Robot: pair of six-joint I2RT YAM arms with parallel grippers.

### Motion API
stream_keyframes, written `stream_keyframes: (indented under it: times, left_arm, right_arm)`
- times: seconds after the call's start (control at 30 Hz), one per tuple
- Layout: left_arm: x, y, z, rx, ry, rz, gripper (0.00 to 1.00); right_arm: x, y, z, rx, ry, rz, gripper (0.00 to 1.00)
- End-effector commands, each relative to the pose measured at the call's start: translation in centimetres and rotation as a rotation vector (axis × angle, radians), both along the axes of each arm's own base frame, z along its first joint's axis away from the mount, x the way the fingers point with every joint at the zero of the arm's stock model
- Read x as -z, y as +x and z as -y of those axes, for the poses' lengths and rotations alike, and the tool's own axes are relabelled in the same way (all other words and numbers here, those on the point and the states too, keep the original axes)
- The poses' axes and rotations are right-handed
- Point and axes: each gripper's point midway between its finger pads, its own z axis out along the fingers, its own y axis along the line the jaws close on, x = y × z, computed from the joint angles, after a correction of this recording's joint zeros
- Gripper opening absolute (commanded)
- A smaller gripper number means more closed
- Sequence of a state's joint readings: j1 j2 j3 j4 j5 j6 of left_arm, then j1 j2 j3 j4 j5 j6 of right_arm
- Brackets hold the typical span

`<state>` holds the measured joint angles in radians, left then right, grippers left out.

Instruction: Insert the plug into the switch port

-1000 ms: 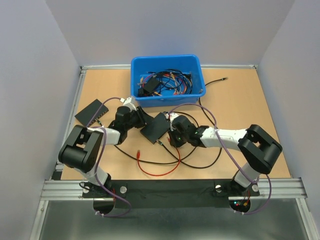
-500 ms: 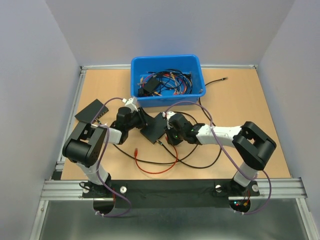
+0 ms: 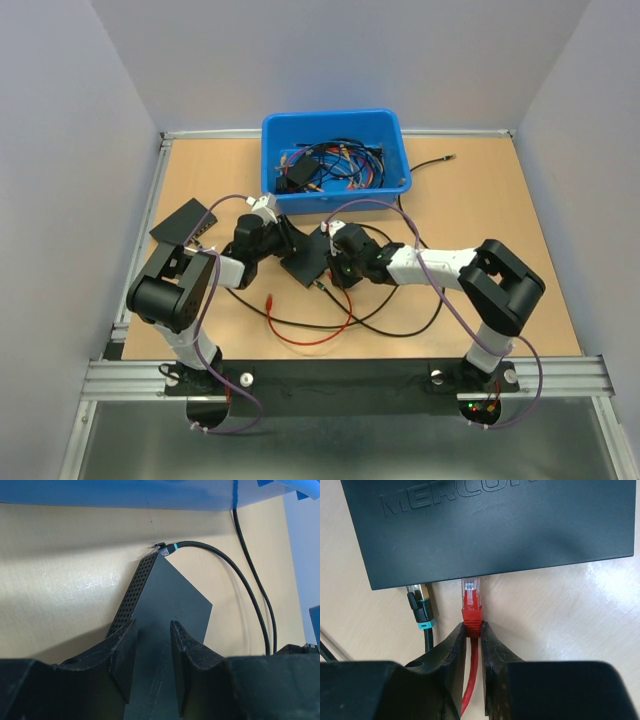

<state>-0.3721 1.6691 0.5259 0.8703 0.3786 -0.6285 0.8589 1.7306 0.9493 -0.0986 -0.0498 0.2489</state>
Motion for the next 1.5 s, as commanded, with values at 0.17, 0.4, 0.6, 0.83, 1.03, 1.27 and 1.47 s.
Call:
stream_keyframes:
  times: [0.17, 0.4, 0.6, 0.83, 1.03, 1.27, 1.47]
  left_arm:
    - [-0.1, -0.1, 0.6, 0.032, 0.011, 0.035, 0.43]
    - [0.1, -0.2, 0.9, 0.046, 0.019, 0.032, 0.43]
    - [0.3, -0.2, 1.1, 0.054, 0.025, 0.026, 0.43]
    - [0.5, -0.2, 1.1, 0.051, 0.034, 0.015, 0.43]
    - [-1.0, 0.5, 0.2, -0.012, 0.046, 0.052, 0.42]
    - [-4.8, 2.0, -1.5, -0.118, 0.092, 0.139, 0.42]
    - [-4.7, 3.5, -2.3, -0.161, 0.163, 0.14, 0.42]
  right_arm:
    - [-1.7, 1.5, -1.4, -0.005, 0.016, 0.048, 0.01]
    - [-1.8, 2.1, -1.7, 0.003, 0.005, 0.058, 0.0]
    - [-1.4, 2.4, -1.7, 0.002, -0.014, 0.059, 0.0]
    - [-1.9, 3.0, -1.4, 0.02, -0.028, 0.087, 0.0]
    - [-2.6, 3.4, -1.2, 0.031, -0.041, 0.107, 0.0]
    - [-2.4, 3.0, -0.6, 0.033, -0.051, 0.1, 0.0]
    - [-2.1, 2.6, -0.3, 0.032, -0.053, 0.092, 0.01]
